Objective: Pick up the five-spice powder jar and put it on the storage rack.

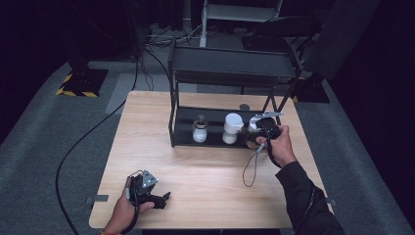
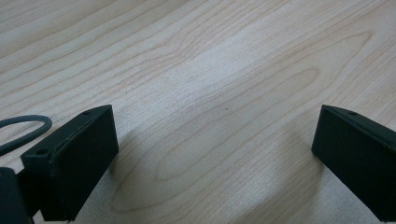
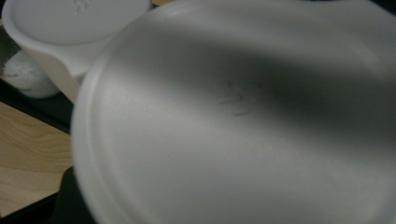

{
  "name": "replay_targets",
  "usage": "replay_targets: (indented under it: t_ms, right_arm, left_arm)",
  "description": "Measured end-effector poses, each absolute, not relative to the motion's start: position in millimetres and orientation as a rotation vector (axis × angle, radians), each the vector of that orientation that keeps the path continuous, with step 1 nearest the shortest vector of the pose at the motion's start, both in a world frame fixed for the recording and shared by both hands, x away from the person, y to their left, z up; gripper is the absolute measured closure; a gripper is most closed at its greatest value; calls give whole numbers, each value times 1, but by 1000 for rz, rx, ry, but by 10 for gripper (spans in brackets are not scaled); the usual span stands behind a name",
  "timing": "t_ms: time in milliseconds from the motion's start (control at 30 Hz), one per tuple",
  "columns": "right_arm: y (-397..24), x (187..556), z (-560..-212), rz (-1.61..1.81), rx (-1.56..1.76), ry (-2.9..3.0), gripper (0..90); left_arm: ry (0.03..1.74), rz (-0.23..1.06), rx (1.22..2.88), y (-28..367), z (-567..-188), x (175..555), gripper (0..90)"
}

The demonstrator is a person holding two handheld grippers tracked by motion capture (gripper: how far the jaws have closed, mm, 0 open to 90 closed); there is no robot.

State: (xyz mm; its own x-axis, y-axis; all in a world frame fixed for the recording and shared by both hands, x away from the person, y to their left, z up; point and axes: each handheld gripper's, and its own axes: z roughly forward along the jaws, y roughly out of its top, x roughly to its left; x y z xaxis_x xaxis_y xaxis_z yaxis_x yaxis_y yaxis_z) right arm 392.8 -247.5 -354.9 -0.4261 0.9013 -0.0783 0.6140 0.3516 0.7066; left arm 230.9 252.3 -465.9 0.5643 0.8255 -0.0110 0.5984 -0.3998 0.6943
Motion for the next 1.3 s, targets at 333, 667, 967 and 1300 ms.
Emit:
replay_targets:
  t_ms: [333,667,967,1300]
  right_arm:
    - [-249,404,-362,824,1342,2153,301]
    - [-252,413,-373,827,1320,2146,301]
    - [-252,417,-378,839,1317,2145,301]
    - [-252,421,-382,836,1338,2146,300]
  left_arm:
    - [1135,444,2139,252,-466,231,3]
    - [1134,444,2143,252,-465,231,3]
    - [1134,444,2142,252,-465,231,3]
    - [1134,444,2143,252,-465,231,3]
